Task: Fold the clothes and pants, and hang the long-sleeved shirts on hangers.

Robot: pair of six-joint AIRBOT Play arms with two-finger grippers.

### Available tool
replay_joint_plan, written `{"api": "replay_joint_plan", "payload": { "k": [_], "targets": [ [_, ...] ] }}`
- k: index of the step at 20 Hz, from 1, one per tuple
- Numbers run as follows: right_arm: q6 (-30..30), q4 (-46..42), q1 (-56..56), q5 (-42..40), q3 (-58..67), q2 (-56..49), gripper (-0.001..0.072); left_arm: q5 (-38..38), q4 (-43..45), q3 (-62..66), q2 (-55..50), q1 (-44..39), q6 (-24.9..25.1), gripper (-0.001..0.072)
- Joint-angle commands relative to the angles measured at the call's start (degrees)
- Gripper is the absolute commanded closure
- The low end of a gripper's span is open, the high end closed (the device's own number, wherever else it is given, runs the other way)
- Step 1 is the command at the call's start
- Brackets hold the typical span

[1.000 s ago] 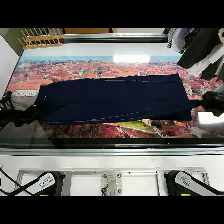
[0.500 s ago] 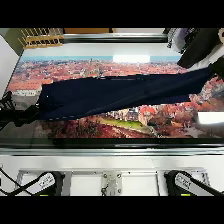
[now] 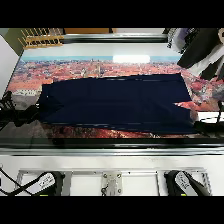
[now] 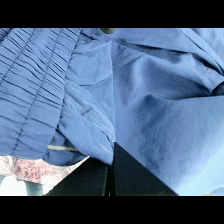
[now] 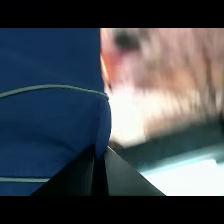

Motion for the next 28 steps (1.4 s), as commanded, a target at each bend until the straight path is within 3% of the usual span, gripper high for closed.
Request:
{"api": "replay_joint_plan", "payload": {
  "k": [1, 5, 21, 22, 24, 28],
  "targets": [
    [-0.07, -1.22, -2.60, 4.28, -4.15, 1.16, 0.0706, 0.02, -0.02, -0.02, 0.04, 0.07, 0.02, 0.0697],
    [4.17, -1.20, -2.58, 4.72, -4.15, 1.16, 0.0706, 0.02, -0.04, -0.02, 0.04, 0.07, 0.00, 0.0696],
    [4.20, -1.27, -2.60, 6.75, -3.91, 1.20, 0.0693, 0.11, 1.70, -0.04, 0.35, 0.55, 0.20, 0.0698],
    [4.20, -1.73, -2.82, 8.04, -3.43, 1.18, 0.0654, 0.24, 4.07, -0.11, 1.03, 0.66, 0.22, 0.0699],
    [4.79, -2.78, -3.61, 9.99, -1.42, 1.20, 0.0106, 0.22, 10.84, -0.33, 3.69, 0.66, 0.22, 0.0698],
    [11.72, -0.63, -4.48, 11.37, 6.71, 1.16, 0.0082, 4.48, 17.92, -7.39, 11.65, 0.66, 3.23, 0.0698]
  ]
}}
